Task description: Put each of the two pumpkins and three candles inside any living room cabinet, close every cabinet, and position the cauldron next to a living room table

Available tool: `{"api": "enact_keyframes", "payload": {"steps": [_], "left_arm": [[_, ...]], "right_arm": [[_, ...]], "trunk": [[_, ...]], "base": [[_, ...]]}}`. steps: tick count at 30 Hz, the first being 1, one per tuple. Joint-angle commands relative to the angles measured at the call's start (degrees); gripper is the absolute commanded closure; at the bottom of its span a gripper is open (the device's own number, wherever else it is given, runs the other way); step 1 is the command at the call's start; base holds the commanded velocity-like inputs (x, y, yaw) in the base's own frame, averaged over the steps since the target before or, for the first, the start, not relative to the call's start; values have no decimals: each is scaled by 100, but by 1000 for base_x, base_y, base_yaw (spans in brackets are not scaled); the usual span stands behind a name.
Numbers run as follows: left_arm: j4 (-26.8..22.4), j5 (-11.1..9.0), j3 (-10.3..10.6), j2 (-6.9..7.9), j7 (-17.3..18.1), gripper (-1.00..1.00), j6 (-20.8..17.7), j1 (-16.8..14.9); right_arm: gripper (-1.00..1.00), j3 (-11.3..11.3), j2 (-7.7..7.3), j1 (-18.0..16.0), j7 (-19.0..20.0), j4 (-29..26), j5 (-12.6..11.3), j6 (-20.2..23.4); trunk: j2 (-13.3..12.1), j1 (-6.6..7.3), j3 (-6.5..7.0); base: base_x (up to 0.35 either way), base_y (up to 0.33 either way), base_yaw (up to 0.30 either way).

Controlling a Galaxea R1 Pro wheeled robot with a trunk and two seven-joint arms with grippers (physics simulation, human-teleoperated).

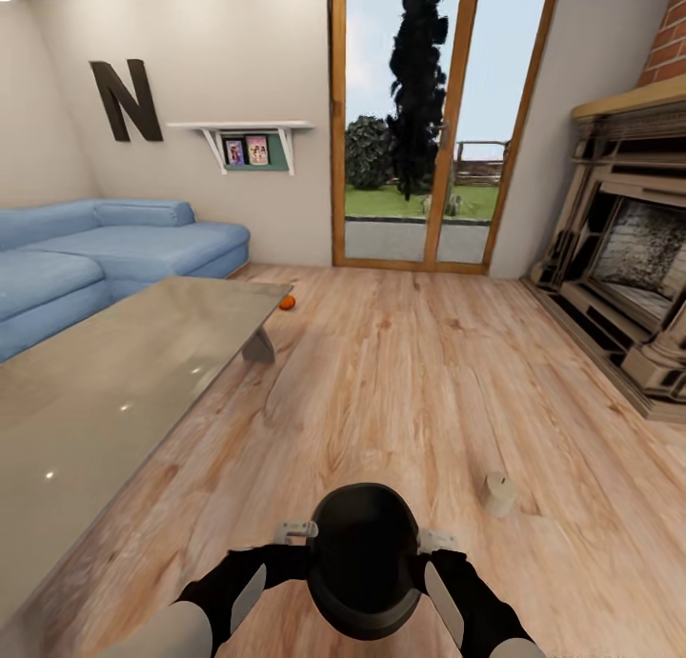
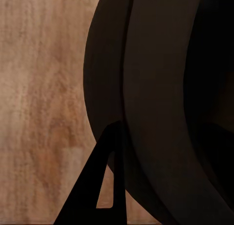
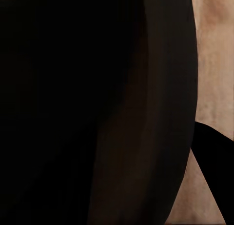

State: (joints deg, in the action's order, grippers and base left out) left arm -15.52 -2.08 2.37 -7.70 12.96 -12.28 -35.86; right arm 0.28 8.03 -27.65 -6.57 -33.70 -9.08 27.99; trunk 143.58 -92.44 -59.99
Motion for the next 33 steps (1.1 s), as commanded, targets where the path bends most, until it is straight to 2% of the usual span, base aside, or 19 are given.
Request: {"api": "enact_keyframes", "payload": {"steps": [1, 23, 33], "left_arm": [[-21, -20, 27, -4, -4, 100, -29, 3], [-21, -20, 27, -4, -2, 100, -29, 2], [-21, -20, 27, -4, 4, 100, -29, 4]], "right_arm": [[100, -91, 6, -4, -147, -35, 161, 49], [100, -67, 6, -4, -166, -31, 170, 49], [100, -59, 6, -4, -175, -35, 170, 49]], "trunk": [[3, 4, -5], [3, 4, -5], [3, 4, -5]], "base": [[-168, 0, 147], [-43, 0, 20], [-11, 0, 201]]}}
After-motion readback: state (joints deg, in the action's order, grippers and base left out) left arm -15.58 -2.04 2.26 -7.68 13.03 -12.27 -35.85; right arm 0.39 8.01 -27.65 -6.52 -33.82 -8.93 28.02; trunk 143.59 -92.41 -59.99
